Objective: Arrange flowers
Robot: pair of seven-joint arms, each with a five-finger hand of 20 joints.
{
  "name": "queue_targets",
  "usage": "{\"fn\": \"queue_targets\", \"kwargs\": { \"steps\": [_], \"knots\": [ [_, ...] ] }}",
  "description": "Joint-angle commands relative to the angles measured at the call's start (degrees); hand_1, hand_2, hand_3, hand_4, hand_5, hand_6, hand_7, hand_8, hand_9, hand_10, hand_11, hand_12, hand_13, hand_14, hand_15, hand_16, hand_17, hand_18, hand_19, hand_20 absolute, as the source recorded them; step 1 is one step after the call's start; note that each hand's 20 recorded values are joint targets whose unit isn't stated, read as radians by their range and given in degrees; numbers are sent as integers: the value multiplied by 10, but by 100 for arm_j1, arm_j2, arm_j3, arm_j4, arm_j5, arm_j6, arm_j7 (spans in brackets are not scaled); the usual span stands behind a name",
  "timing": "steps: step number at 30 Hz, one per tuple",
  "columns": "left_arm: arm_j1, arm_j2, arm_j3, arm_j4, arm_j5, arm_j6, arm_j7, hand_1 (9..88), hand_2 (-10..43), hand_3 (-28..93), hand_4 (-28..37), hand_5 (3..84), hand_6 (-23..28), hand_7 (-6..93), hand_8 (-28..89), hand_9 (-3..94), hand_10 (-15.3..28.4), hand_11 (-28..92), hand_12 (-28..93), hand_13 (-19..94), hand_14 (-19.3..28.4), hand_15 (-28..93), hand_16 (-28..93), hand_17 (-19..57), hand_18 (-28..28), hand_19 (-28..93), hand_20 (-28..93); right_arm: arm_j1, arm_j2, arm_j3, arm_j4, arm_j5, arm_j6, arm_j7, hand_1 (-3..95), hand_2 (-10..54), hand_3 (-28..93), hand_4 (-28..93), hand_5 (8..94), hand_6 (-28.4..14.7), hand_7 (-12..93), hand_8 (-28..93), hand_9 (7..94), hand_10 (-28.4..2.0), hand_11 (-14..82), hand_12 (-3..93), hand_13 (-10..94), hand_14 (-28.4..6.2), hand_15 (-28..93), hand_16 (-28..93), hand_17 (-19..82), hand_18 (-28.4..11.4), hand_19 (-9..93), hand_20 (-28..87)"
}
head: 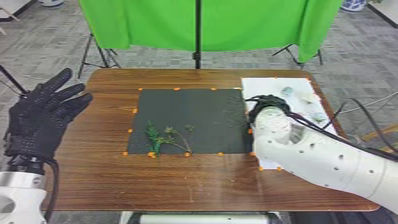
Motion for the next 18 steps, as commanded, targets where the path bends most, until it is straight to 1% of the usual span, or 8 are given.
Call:
{"fn": "queue_targets", "kwargs": {
  "steps": [1, 2, 3, 5, 8, 10, 11, 18],
  "knots": [
    [43, -24, 22, 47, -16, -66, -43, 209, 85, 763, -282, 331, 88, 105, -79, 282, 193, 270, 110, 214, 273, 530, -104, -99, 283, 586, -14, -117, -35, -517, 316, -167, 337, -211, 454, -95, 676, -270, 756, -55, 262, 34, 859, -132, 357, 189, 838, -66, 643, 171, 553, -180, 932, 345],
    [68, -26, 10, 39, -18, -64, -25, 209, 85, 763, -282, 331, 88, 105, -79, 282, 193, 270, 110, 214, 273, 530, -104, -99, 283, 586, -14, -127, -11, -527, 328, -220, 417, -287, 503, -95, 656, -275, 771, -46, 273, 76, 875, -121, 356, 190, 847, -59, 639, 175, 557, -176, 932, 349],
    [66, -33, 8, 40, -10, -74, -56, 209, 85, 763, -282, 331, 88, 105, -78, 282, 193, 270, 109, 214, 273, 531, -104, -99, 283, 586, -14, -143, 30, -557, 320, -281, 486, -295, 536, -95, 653, -277, 782, -37, 288, 86, 890, -108, 337, 221, 854, -54, 635, 178, 560, -173, 932, 354],
    [50, -39, 10, 47, -10, -71, -65, 208, 85, 764, -282, 331, 88, 105, -78, 282, 193, 270, 109, 213, 272, 531, -104, -99, 283, 586, -14, -143, 113, -594, 307, -413, 646, -386, 554, -95, 666, -279, 798, -26, 297, 84, 905, -95, 326, 230, 862, -44, 629, 180, 561, -170, 932, 357],
    [49, -48, 7, 50, -13, -62, -66, 208, 85, 763, -282, 331, 88, 104, -77, 282, 193, 269, 109, 214, 273, 531, -103, -99, 283, 586, -14, -101, 271, -671, 238, -537, 935, -581, 561, -95, 685, -281, 807, -27, 301, 88, 911, -91, 317, 238, 867, -40, 625, 184, 561, -167, 932, 363],
    [93, -49, -6, 32, -17, -46, -43, 208, 85, 763, -282, 331, 87, 104, -77, 282, 193, 269, 110, 214, 273, 531, -103, -99, 283, 586, -14, -76, 340, -704, 206, -691, 1134, -591, 560, -95, 699, -282, 803, -27, 308, 107, 914, -89, 315, 241, 866, -39, 626, 189, 558, -164, 932, 372],
    [67, -54, 4, 40, -9, -53, -54, 208, 85, 763, -282, 330, 87, 105, -77, 282, 193, 269, 109, 214, 273, 531, -103, -99, 283, 586, -14, -63, 383, -693, 181, -726, 1216, -629, 558, -95, 708, -282, 800, -29, 310, 118, 914, -89, 316, 242, 866, -39, 627, 191, 556, -163, 932, 379],
    [130, -54, -4, 10, -17, -18, -14, 208, 85, 763, -283, 331, 88, 105, -78, 282, 194, 268, 109, 214, 272, 531, -104, -99, 283, 586, -14, 118, 547, -691, 103, -1054, 1903, -657, 548, -95, 745, -283, 793, -37, 331, 162, 907, -96, 353, 239, 857, -40, 655, 201, 552, -162, 932, 407]
  ]
}}
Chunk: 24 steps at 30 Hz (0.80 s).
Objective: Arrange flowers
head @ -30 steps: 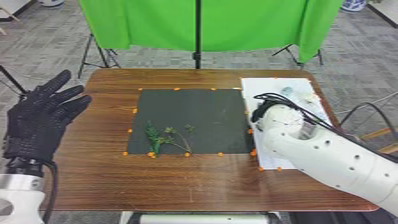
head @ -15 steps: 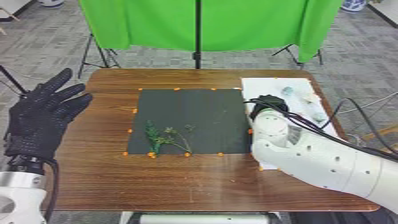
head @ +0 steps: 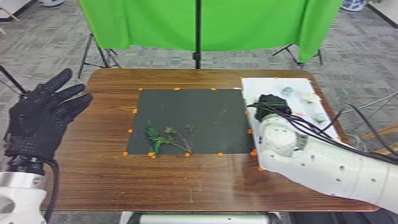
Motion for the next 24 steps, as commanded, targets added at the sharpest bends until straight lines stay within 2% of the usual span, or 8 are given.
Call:
{"fn": "queue_targets", "kwargs": {
  "steps": [1, 8, 12, 15, 17, 19, 24],
  "knots": [
    [128, -48, 0, 9, -18, -14, -3, 208, 85, 763, -283, 331, 88, 105, -78, 282, 194, 269, 109, 214, 272, 531, -104, -99, 283, 586, -14, 113, 243, -79, -59, -394, 654, -31, 547, -95, 749, -283, 795, -37, 332, 165, 907, -97, 359, 237, 856, -40, 659, 201, 553, -162, 932, 411],
    [125, -56, -5, 8, -19, 13, -27, 208, 85, 763, -283, 331, 87, 106, -78, 283, 194, 269, 109, 214, 273, 531, -104, -99, 283, 587, -14, 379, 295, -115, -198, -591, 1009, -19, 541, -95, 767, -283, 801, -39, 333, 176, 912, -100, 380, 221, 860, -41, 676, 201, 555, -162, 932, 449],
    [137, -58, -7, 4, -19, 19, -11, 207, 86, 763, -283, 330, 87, 105, -79, 283, 193, 269, 109, 213, 272, 531, -104, -99, 283, 586, -15, 380, 259, -20, -292, -506, 901, 101, 540, -95, 770, -283, 803, -39, 332, 179, 913, -101, 383, 217, 861, -42, 678, 202, 556, -164, 932, 459],
    [123, -56, 9, 10, -19, 22, -13, 208, 86, 761, -283, 330, 87, 105, -79, 283, 194, 269, 109, 214, 272, 531, -104, -99, 283, 586, -15, 123, 221, 444, -390, 60, 544, 117, 509, -89, 773, -264, 803, -37, 334, 179, 910, -104, 390, 207, 861, -47, 672, 200, 559, -169, 932, 455],
    [125, -52, 15, 12, -29, 32, 2, 206, 85, 763, -282, 331, 87, 105, -79, 282, 193, 270, 109, 214, 273, 531, -104, -99, 283, 586, -15, -37, 184, 749, -438, 399, 42, 204, 438, -80, 748, -242, 792, -42, 323, 138, 895, -113, 386, 197, 854, -58, 654, 194, 554, -179, 932, 434],
    [150, -46, 12, 10, -20, 27, 11, 206, 86, 763, -283, 331, 88, 105, -78, 282, 193, 270, 109, 214, 273, 531, -104, -99, 283, 586, -15, -130, 187, 874, -449, 609, -126, 204, 329, -49, 735, -218, 749, -74, 277, -82, 837, -148, 376, 190, 817, -82, 653, 179, 534, -190, 932, 377],
    [170, -28, 15, 8, -30, 33, 36, 206, 85, 764, -283, 331, 88, 104, -78, 282, 193, 269, 109, 214, 273, 532, -104, -99, 283, 586, -14, -323, 102, 1062, -383, 836, -368, 281, 285, -45, 706, -217, 677, -118, 180, -95, 787, -181, 357, 178, 789, -103, 645, 159, 514, -200, 932, 302]
  ]
}}
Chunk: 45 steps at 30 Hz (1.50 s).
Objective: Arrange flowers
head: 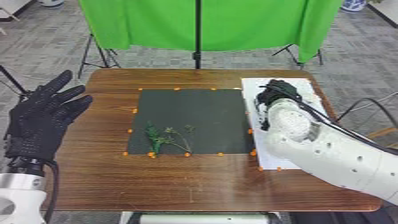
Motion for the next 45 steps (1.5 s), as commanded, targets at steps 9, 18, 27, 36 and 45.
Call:
{"fn": "queue_targets", "kwargs": {
  "steps": [9, 18, 27, 36, 45],
  "knots": [
    [-41, 50, 95, 70, -17, -55, -10, 206, 86, 763, -283, 330, 87, 106, -78, 282, 193, 271, 110, 214, 273, 531, -104, -99, 283, 586, -14, -96, -339, -179, 385, 126, -281, 205, 272, -57, 675, -220, 579, -176, 73, -88, 758, -197, 337, 170, 785, -108, 643, 147, 516, -203, 932, 279],
    [-85, 79, 74, 87, -32, -65, 20, 206, 85, 765, -283, 331, 87, 105, -78, 283, 193, 270, 109, 214, 273, 533, -104, -99, 283, 587, -14, -21, -596, -392, 821, 266, -612, 235, 278, -65, 662, -221, 577, -123, 85, -82, 754, -196, 331, 167, 780, -111, 645, 144, 514, -205, 932, 265],
    [-81, 48, 36, 85, -32, -97, 8, 206, 86, 764, -283, 331, 87, 106, -79, 282, 194, 270, 109, 214, 273, 532, -104, -99, 283, 587, -14, 67, -520, -1169, 920, -9, -511, 160, 412, -95, 689, -271, 723, -19, 172, -114, 818, -127, 311, 175, 806, -85, 614, 158, 512, -198, 932, 225],
    [-153, 37, 71, 112, -32, -112, -23, 206, 86, 764, -283, 330, 87, 106, -79, 282, 193, 270, 109, 213, 273, 532, -104, -99, 283, 586, -15, 83, -534, -1756, 970, -196, -334, -85, 545, -95, 588, -281, 823, -1, 193, 37, 898, -89, 242, 247, 824, -62, 607, 176, 512, -190, 932, 243],
    [-91, -20, 29, 84, -20, -94, -78, 207, 87, 763, -283, 330, 87, 106, -79, 282, 193, 270, 109, 213, 273, 531, -104, -99, 282, 586, -14, -136, -222, -1351, 781, -404, 287, -307, 565, -95, 693, -283, 842, -12, 236, 127, 937, -78, 252, 264, 846, -40, 626, 207, 516, -179, 932, 332]
  ]
}}
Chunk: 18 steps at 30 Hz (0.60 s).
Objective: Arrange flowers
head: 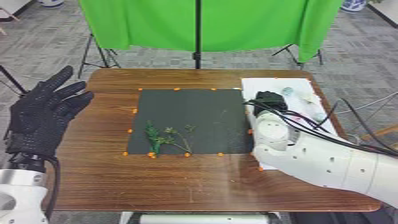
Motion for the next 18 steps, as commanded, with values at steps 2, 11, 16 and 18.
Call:
{"fn": "queue_targets", "kwargs": {
  "steps": [2, 11, 16, 18],
  "knots": [
    [131, -98, -38, -5, -7, -15, -62, 206, 87, 764, -283, 330, 87, 106, -79, 282, 193, 270, 109, 214, 273, 531, -104, -99, 282, 586, -14, -640, 383, 114, -103, 76, 539, -266, 561, -95, 709, -283, 832, -16, 250, 153, 931, -80, 268, 268, 838, -42, 643, 213, 511, -178, 932, 361],
    [214, -106, -78, -44, -14, 42, -35, 205, 87, 763, -283, 330, 87, 105, -78, 283, 194, 270, 109, 214, 273, 532, -104, -99, 282, 586, -14, -358, 623, 488, -488, -182, 1374, -247, 547, -95, 750, -283, 830, -23, 275, 187, 917, -92, 346, 247, 817, -51, 715, 208, 510, -176, 932, 447],
    [233, -105, -111, -62, -6, 61, -51, 205, 87, 763, -283, 331, 87, 105, -78, 282, 194, 270, 108, 214, 272, 532, -104, -99, 282, 587, -14, -119, 605, 499, -739, -316, 1570, -267, 545, -95, 758, -283, 835, -26, 271, 191, 920, -90, 348, 244, 818, -52, 721, 206, 512, -176, 932, 459],
    [279, -96, -141, -81, -12, 85, -26, 205, 87, 763, -283, 331, 87, 105, -78, 283, 193, 270, 109, 214, 272, 533, -104, -99, 282, 587, -14, -33, 576, 477, -855, -331, 1628, -302, 545, -95, 761, -283, 838, -27, 269, 191, 922, -89, 348, 245, 821, -52, 722, 205, 513, -178, 932, 465]
  ]
}}
